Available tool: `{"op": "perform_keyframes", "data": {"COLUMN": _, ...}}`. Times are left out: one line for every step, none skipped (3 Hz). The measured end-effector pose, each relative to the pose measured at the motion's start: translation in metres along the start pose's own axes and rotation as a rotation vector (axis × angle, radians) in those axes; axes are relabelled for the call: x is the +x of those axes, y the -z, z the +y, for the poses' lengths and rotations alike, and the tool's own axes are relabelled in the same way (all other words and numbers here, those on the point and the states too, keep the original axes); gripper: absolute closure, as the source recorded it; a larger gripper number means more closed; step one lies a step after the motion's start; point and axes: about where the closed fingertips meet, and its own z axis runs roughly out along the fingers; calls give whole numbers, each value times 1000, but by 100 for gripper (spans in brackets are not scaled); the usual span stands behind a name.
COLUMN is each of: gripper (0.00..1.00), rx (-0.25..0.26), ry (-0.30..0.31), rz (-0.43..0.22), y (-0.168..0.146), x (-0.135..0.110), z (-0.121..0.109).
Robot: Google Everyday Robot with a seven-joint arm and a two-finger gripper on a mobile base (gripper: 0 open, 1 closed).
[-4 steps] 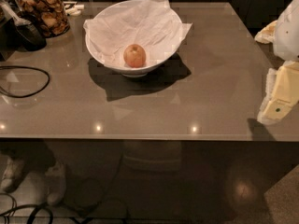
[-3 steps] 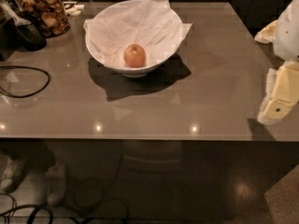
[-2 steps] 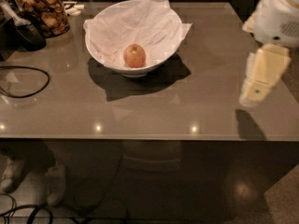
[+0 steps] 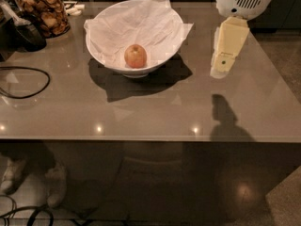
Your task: Pick apple from white bowl
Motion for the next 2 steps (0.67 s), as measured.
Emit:
{"op": "perform_keyframes", "data": {"gripper": 0, "rx": -15, "ry": -12, "rz": -75, "y": -7, "x": -27, "z": -9}}
{"op": "perform_keyframes", "data": {"gripper": 0, "rx": -21, "ry": 16, "rz": -140, "y": -12, "x": -70, "z": -30}}
